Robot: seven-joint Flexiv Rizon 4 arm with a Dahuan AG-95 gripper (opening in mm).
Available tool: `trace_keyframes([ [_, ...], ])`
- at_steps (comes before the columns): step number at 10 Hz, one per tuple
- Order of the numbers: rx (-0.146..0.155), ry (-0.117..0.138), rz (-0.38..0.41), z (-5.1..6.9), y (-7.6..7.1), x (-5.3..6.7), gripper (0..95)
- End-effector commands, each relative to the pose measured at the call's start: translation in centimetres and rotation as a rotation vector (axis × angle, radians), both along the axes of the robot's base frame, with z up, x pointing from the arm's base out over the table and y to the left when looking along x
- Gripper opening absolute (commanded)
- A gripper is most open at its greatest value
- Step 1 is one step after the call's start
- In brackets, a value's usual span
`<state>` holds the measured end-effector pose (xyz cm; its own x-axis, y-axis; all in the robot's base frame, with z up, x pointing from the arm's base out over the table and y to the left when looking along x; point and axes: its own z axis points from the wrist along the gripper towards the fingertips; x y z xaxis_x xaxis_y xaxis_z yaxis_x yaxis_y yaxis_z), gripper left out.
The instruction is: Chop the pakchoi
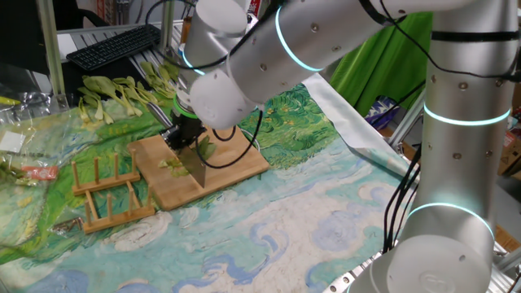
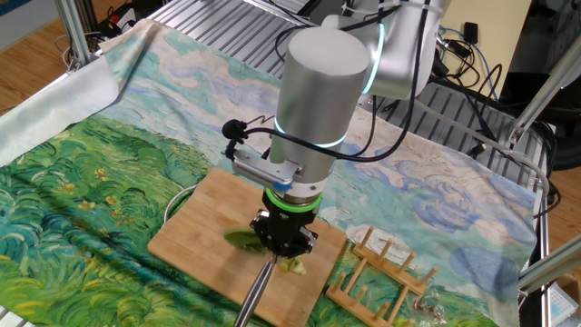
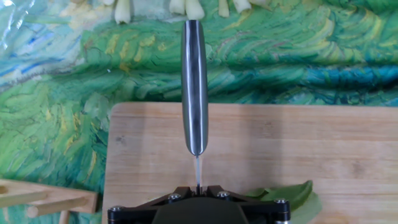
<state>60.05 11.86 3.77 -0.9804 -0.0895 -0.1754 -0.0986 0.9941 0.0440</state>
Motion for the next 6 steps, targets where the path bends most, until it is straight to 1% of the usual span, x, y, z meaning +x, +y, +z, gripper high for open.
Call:
trace_keyframes([
  [1,-0.008,-0.026,-0.009,-0.47,-0.04,0.69,0.0],
  [2,-0.008,-0.026,-0.01,-0.46,-0.03,0.7,0.0],
  [3,0.0,-0.026,-0.007,-0.04,-0.07,0.6,0.0],
  [6,-0.005,-0.039,-0.008,-0.13,-0.02,0.6,0.0],
])
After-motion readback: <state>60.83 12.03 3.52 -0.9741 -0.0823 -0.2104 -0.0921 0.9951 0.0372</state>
